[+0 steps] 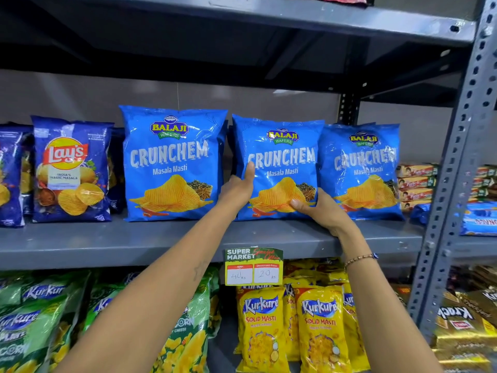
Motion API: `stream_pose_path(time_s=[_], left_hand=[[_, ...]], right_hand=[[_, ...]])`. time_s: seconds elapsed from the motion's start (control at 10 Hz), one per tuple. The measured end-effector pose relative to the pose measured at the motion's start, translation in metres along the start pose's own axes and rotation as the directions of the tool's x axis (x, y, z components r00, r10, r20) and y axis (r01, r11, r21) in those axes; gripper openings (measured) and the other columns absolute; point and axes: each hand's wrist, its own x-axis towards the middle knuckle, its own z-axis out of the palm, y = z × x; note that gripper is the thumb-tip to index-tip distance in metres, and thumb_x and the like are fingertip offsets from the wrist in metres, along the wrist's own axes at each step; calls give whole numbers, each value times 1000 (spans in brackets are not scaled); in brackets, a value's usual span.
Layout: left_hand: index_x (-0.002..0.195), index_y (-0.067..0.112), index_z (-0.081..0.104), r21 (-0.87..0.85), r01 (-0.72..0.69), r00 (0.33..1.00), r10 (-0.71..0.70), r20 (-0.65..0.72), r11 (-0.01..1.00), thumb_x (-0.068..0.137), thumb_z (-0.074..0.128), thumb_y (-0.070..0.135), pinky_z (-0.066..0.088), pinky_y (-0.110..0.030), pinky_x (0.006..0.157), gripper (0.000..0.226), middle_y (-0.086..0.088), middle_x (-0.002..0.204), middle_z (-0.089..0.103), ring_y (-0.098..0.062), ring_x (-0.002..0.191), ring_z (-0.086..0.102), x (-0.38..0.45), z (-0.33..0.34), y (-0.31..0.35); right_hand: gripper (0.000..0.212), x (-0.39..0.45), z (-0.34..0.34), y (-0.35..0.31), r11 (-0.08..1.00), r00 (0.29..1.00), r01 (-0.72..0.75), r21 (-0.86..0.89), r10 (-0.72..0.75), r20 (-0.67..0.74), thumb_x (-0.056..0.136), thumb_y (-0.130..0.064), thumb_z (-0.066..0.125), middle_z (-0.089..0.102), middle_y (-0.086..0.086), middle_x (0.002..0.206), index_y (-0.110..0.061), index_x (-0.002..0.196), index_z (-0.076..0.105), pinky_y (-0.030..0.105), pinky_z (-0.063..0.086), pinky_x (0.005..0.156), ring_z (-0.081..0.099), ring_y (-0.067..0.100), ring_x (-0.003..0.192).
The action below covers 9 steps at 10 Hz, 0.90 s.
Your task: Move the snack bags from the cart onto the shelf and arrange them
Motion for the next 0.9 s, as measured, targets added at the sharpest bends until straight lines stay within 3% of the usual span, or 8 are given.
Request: stream_pose_path(time_s=[0.1, 0.2, 0.3, 0.4, 0.5, 0.7, 0.8, 0.9], left_hand=[[80, 8, 48, 13, -22, 998, 23, -54, 1000, 87, 14, 70, 25, -30, 46, 71, -4, 59, 36, -16, 49, 32, 4, 2, -1], [112, 1, 49, -44, -41, 997, 38, -61, 998, 87, 23, 70, 29, -30, 46, 78, -2, 65, 39, -15, 54, 38, 4, 5, -7], [140, 3, 28, -116, -112, 988, 122, 91, 987, 77, 54, 67, 51, -35, 77, 94, -7, 115, 59, -22, 99, 59, -1, 5, -24], [143, 6, 25, -10, -136, 982, 136, 130, 991, 64, 81, 44, 42, -32, 101, 105, -4, 145, 44, -25, 131, 44, 4, 8, -40], [140, 8, 33, 36, -114, 987, 109, 116, 993, 61, 85, 38, 44, -42, 105, 100, -6, 144, 47, -26, 129, 47, 9, 10, -44], [128, 3, 43, 205, -192, 980, 199, -15, 960, 71, 78, 38, 46, -37, 92, 76, -14, 129, 56, -31, 118, 54, -9, 11, -43], [121, 0, 46, 379, -203, 963, 255, -92, 903, 80, 70, 38, 44, -35, 78, 61, -19, 116, 61, -34, 109, 57, -33, 0, -38], [110, 2, 58, 466, -293, 885, 421, -199, 835, 90, 56, 38, 42, -37, 74, 41, -17, 99, 68, -34, 99, 61, -54, -18, -39]], right_hand=[[57, 0, 0, 0, 1000, 1000, -9, -13, 9, 2, 78, -44, 70, 59, 1, 115, -9, 118, 48, 30, 41, 84, 54, 20, 108], [51, 0, -2, 0, 999, 999, -29, -42, 30, 19, 75, -45, 72, 58, -6, 98, -13, 104, 46, 24, 43, 73, 52, 17, 99], [98, 6, -4, 5, 996, 998, -45, -74, 48, 34, 49, -66, 80, 61, -1, 121, -13, 124, 46, 38, 50, 94, 56, 21, 114], [115, 26, -7, 30, 989, 997, -43, -140, 53, 63, 37, -75, 79, 59, -3, 130, -22, 132, 43, 45, 49, 100, 56, 20, 119], [114, 39, -6, 45, 987, 996, -41, -156, 52, 70, 37, -76, 79, 60, -3, 130, -25, 132, 42, 44, 50, 99, 57, 19, 119], [110, 8, -4, 8, 978, 993, -99, -186, 109, 42, 39, -76, 78, 61, 0, 125, -16, 126, 46, 43, 51, 94, 58, 22, 114], [84, -23, -3, -22, 946, 986, -165, -280, 156, -55, 63, -57, 78, 57, 4, 104, -3, 120, 47, 29, 44, 64, 54, 24, 95], [63, -57, 12, -45, 911, 944, -98, -401, -43, -328, 80, -46, 67, 64, 14, 101, 1, 119, 51, 36, 42, 66, 59, 32, 94]])
